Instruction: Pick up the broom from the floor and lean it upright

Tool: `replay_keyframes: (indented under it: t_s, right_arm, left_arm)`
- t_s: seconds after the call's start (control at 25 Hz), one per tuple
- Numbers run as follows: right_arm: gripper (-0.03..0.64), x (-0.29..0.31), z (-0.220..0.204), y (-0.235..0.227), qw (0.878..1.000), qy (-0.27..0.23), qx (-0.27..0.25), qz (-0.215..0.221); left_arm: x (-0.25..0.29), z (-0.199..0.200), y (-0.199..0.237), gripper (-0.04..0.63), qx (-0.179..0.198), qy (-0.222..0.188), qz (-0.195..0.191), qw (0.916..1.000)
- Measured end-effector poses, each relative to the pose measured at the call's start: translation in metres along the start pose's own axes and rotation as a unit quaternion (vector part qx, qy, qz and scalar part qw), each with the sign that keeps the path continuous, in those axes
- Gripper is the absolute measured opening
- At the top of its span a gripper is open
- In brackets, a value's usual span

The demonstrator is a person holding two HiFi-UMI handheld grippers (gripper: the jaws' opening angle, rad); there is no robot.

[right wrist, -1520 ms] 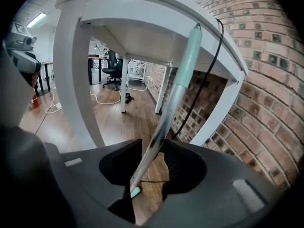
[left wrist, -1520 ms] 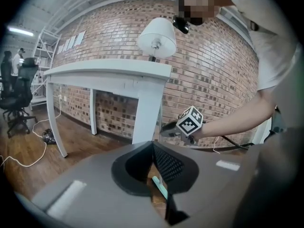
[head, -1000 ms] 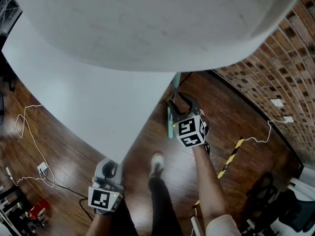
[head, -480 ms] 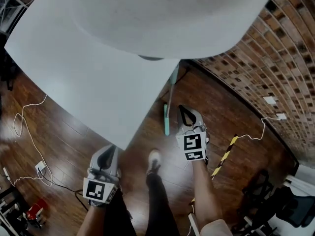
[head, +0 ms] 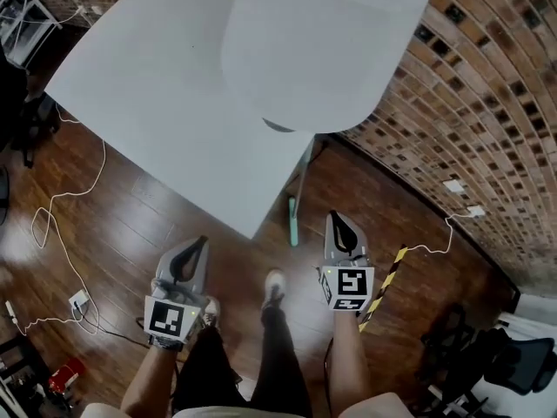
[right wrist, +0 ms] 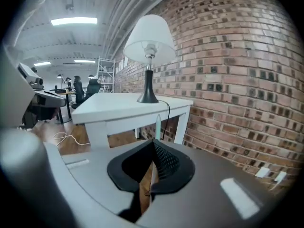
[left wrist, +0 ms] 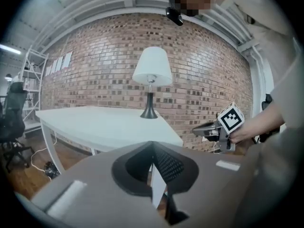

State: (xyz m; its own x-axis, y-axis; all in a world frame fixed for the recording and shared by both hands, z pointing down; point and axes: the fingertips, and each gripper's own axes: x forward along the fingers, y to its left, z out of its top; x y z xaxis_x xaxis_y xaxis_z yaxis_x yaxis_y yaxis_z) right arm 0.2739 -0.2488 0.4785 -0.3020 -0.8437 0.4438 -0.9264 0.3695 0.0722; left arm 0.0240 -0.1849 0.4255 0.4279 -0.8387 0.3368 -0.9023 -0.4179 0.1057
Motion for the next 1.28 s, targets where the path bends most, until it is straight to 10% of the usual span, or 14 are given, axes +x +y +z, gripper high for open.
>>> replay_keyframes:
  t_s: [0.56, 1.28]
  right_arm:
    - [0.012, -0.166, 0.148, 0.074, 0.996, -0.079, 0.023, -0.047]
    - [0.012, -0.357, 0.239, 0.126, 0.972, -0.192, 0.082, -0.109]
  left_arm:
    - [-0.123, 0.155, 0.017, 0.0, 0.04, -0.103, -0.047, 0.9927]
    - [-0.265, 0.217, -0.018, 0.0, 0.105, -0.17, -0.058, 0.9781]
